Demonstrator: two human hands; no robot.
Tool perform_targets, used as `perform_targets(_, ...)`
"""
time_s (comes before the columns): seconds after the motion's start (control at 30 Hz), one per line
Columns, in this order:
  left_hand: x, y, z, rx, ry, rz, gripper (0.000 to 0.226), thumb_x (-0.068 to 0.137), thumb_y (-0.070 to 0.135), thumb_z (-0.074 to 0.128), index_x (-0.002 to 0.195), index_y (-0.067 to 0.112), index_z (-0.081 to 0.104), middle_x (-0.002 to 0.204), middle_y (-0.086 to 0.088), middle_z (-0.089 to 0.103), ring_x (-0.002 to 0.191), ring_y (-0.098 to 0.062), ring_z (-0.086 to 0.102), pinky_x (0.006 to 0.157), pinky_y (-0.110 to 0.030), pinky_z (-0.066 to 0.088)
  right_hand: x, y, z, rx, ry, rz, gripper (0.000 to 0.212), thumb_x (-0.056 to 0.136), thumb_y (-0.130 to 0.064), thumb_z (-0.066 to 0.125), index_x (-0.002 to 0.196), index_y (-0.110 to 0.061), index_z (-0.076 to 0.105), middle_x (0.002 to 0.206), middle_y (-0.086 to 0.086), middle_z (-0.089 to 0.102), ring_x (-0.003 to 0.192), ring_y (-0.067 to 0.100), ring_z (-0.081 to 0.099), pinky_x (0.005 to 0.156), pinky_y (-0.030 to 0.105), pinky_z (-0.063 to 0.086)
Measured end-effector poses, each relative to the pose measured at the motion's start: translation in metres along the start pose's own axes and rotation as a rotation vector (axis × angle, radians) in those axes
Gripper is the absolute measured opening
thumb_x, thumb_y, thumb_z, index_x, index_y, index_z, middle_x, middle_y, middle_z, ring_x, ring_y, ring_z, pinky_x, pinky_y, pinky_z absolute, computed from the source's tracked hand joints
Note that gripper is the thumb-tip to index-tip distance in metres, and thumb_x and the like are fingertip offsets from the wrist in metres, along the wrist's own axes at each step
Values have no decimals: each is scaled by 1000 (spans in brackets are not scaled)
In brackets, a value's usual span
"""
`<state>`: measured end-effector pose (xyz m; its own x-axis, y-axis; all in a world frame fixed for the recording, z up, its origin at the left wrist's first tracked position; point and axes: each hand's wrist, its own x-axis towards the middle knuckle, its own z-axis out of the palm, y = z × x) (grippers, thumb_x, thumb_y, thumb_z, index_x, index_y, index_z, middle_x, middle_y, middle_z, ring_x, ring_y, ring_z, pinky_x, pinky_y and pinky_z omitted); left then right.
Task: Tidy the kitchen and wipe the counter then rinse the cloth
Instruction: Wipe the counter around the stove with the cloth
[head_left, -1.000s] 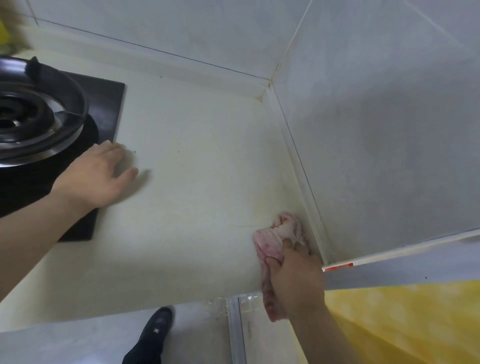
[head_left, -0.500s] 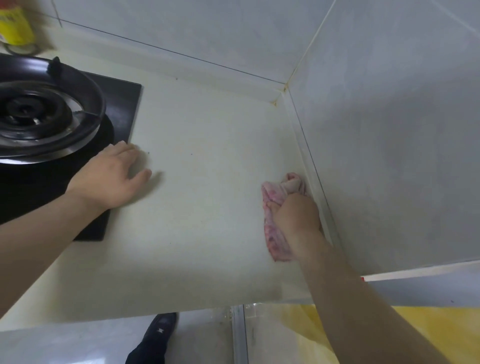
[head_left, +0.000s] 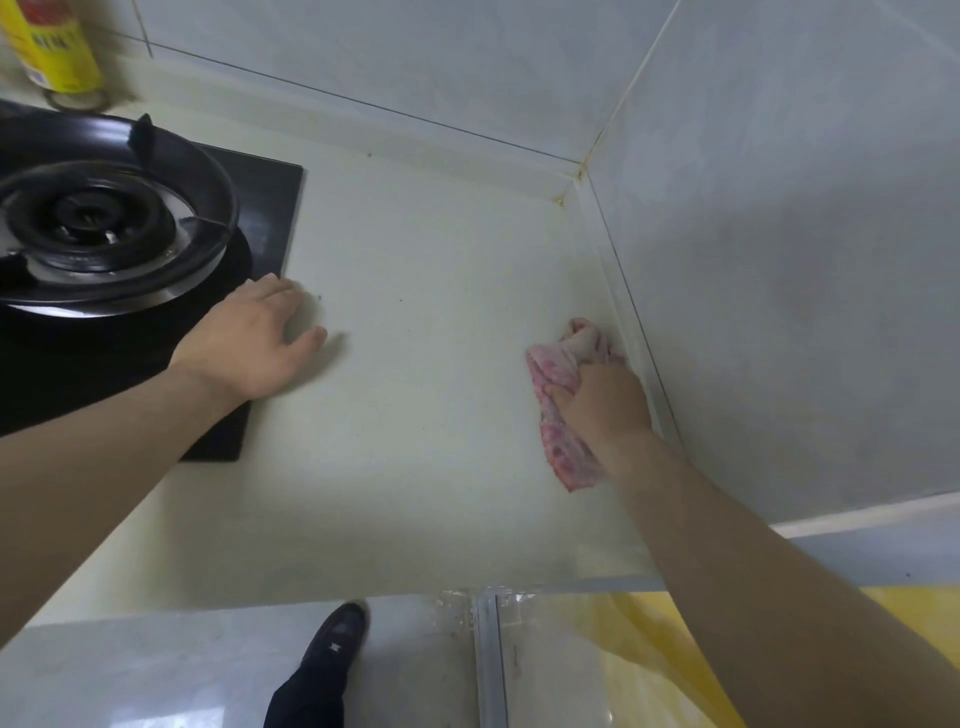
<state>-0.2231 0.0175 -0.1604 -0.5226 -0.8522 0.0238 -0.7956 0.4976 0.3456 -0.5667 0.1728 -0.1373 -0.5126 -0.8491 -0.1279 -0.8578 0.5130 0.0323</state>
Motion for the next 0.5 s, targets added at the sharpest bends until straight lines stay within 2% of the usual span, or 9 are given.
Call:
perform_targets(0.07,-1,1,-1,1,-8,0,67,95,53,38,140,5,46,147,-11,45,140,-27,36,118,-40,19,-20,7,3,8,-4,-36,55,93,-52,50,135,-17,56,133,16,57,132,33,43,101,34,42)
perform_targets(0.13,-3,3,-1,-1,-9,4,71,92,55,35,140,4,46,146,-12,45,138,-28,37,118,-42,21,-46,15,5,75,15,-52,60,95,-48,51,148,-21,41,141,13,51,133,31,44,104,32,42)
perform_targets(0.3,-5,6,-5,-8,-10,-11,79,86,59,29,140,4,46,145,-14,46,136,-31,39,116,-44,24,-103,30,11,124,5,4,73,92,-48,52,155,-23,23,148,13,43,133,32,45,107,34,41)
perform_targets(0.33,-6,7,-5,-4,-15,-17,80,86,60,27,141,4,46,146,-13,45,137,-31,39,115,-45,26,-114,32,13,103,-21,23,73,92,-52,47,154,-22,25,147,12,44,133,31,45,109,34,40)
perform_targets(0.4,-7,8,-6,-2,-27,-26,81,85,62,26,141,5,45,146,-13,45,138,-31,38,114,-46,27,-136,35,14,36,-68,49,74,88,-61,33,148,-18,40,141,12,52,129,31,47,108,34,39)
perform_targets(0.43,-7,9,-6,-7,-32,-28,82,84,62,27,140,6,46,146,-13,45,138,-32,37,114,-46,27,-146,36,15,23,-67,59,71,88,-61,36,142,-16,49,135,13,57,125,33,50,105,35,41)
perform_targets(0.5,-7,9,-7,-21,-31,-34,79,85,61,30,141,7,46,147,-13,44,140,-31,35,116,-46,25,-159,40,22,22,-9,71,54,89,-49,58,127,-10,63,119,16,67,109,37,60,94,38,49)
